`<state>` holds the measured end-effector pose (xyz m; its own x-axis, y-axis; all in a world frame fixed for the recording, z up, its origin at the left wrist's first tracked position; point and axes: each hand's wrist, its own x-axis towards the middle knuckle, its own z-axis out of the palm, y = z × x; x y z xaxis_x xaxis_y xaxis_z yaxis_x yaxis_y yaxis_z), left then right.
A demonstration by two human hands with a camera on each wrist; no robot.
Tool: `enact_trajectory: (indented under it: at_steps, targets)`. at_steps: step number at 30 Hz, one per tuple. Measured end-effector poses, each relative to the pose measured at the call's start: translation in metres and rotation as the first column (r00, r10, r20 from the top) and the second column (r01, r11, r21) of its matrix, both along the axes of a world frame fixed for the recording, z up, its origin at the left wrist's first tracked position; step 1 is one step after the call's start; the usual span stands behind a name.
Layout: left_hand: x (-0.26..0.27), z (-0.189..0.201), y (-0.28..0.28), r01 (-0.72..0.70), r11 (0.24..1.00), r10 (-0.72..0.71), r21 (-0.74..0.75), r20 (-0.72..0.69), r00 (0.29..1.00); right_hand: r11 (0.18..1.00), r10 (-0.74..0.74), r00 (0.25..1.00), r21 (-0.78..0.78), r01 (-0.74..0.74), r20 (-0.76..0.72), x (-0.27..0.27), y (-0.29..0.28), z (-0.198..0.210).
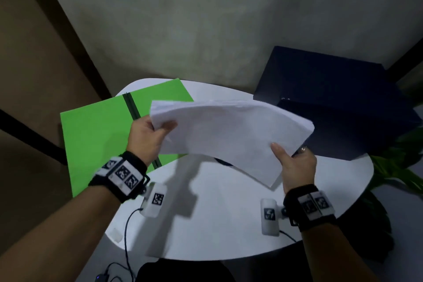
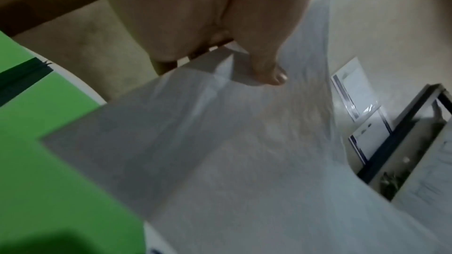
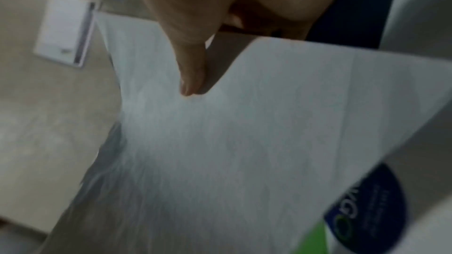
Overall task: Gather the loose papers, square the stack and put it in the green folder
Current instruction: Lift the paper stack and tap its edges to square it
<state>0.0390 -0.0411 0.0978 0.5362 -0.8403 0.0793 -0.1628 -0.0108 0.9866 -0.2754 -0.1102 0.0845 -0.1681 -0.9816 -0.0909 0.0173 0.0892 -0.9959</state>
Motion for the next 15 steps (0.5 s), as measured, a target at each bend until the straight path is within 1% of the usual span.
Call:
enact_trajectory:
  at_steps: [1,2,4,6,8,10,11,13,15]
  targets:
    - [-0.005,-0.010,0.007,-0.021,1.000,0.021,0.021,0.009,1.000,1.000,-0.013,0.999,-0.013,0.012,-0.053,-0.003,0.006,-0.007]
    - [-0.010,-0.021,0.014,-0.012,0.998,0.011,0.055,0.020,1.000,1.000,-0.015,0.995,-0.006,0.015,-0.096,-0.004,0.014,-0.015]
    - [-0.015,-0.039,0.027,0.062,0.988,-0.068,0.144,0.038,0.997,1.000,0.011,0.989,0.028,-0.006,-0.149,-0.005,0.026,-0.029]
    - [-0.015,-0.051,0.033,0.101,0.977,-0.104,0.186,0.008,0.995,0.999,0.027,0.985,0.036,-0.021,-0.172,-0.003,0.031,-0.032]
    - [-0.015,-0.052,0.032,0.085,0.981,-0.083,0.174,-0.020,0.996,1.000,0.020,0.985,0.015,-0.018,-0.173,-0.002,0.030,-0.031]
    - [-0.017,-0.046,0.028,0.037,0.989,-0.042,0.140,0.028,0.999,1.000,-0.005,0.988,-0.028,0.001,-0.153,0.000,0.028,-0.028]
    - [-0.018,-0.043,0.024,0.019,0.993,-0.022,0.118,0.026,0.999,0.999,-0.011,0.988,-0.053,0.003,-0.153,0.001,0.027,-0.026]
    - [-0.019,-0.035,0.014,-0.022,0.997,0.023,0.073,-0.005,1.000,0.997,-0.020,0.986,-0.079,0.007,-0.167,0.004,0.024,-0.022]
    - [-0.019,-0.033,0.006,-0.058,0.998,0.058,0.039,0.010,0.998,0.995,-0.046,0.980,-0.099,0.027,-0.193,0.007,0.021,-0.019]
